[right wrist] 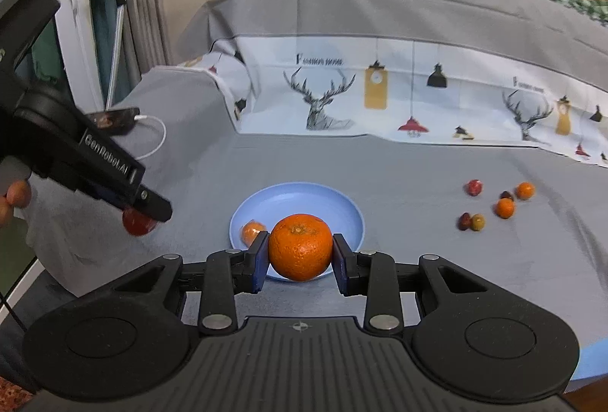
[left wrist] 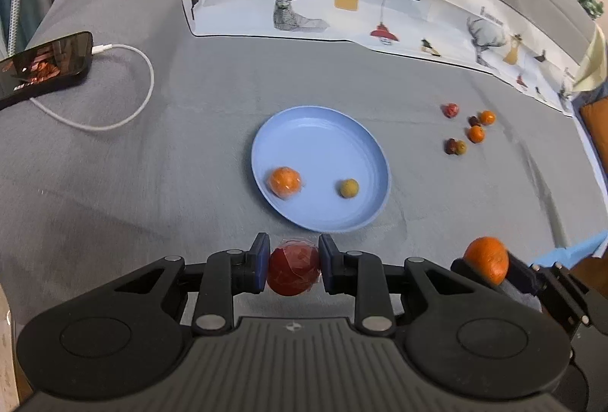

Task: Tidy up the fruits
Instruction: 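Carry the red tomato and the mandarin over the plate with both tools, then open both tools to release the tomato and mandarin onto the plate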

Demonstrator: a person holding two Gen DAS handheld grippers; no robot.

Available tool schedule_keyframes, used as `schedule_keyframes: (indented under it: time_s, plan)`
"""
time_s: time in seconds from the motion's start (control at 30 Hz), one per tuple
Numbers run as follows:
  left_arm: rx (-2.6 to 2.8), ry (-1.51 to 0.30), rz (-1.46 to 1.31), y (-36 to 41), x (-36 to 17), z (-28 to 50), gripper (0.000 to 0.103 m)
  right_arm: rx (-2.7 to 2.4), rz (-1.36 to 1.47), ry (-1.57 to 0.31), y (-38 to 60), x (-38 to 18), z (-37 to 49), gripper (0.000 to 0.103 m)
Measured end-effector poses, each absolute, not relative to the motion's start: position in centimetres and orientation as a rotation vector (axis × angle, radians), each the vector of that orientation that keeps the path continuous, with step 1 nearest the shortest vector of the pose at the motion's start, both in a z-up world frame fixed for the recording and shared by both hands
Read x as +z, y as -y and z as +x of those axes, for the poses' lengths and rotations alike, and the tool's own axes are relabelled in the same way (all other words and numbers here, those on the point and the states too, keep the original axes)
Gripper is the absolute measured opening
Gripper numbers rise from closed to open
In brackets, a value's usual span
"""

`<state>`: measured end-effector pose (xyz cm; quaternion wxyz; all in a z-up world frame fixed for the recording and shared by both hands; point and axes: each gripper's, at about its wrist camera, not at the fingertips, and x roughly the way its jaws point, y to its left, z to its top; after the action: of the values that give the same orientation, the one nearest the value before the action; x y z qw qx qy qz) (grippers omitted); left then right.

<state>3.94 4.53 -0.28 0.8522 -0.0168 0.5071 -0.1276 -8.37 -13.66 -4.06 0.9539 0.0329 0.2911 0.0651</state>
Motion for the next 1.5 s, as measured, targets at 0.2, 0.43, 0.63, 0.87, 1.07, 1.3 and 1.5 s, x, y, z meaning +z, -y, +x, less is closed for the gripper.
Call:
schedule_keyframes:
  time_s: [0.2,0.43,0.63,0.87,1.07,1.3,1.5]
  plan:
    - [-0.259,-1.069,-0.055,-3.7,-2.4,7.7,0.03,0.148,0.092,-0.669,13.3,-6.9,-3.2,0.035]
    - [-0.279,-1.062,0.01,-0.9,-5.9,12.5,0.03,0.129,0.04,-0.703,13.3,-9.9,2.5,0.035]
    - [-0.272,-1.084,0.056,1.2,-9.0,17.0,0.03,0.107,-0.013,-0.769,12.7,-13.1,6.4,0.035]
    - [-0.269,-1.086,0.127,3.0,-11.9,20.4,0.069,0.097,0.005,-0.804,12.3,-15.3,9.8,0.042]
    - [-0.241,-1.006,0.134,1.9,-8.5,17.9,0.103,0.08,0.059,-0.8,13.5,-12.6,7.6,0.086]
    - [-0.167,-1.002,0.127,-1.6,-4.0,10.7,0.103,0.091,0.17,-0.765,15.3,-7.1,-1.3,0.101]
    - [-0.136,-1.017,0.092,-4.0,-2.5,3.8,0.103,0.07,0.182,-0.686,15.0,-4.8,-8.4,0.102]
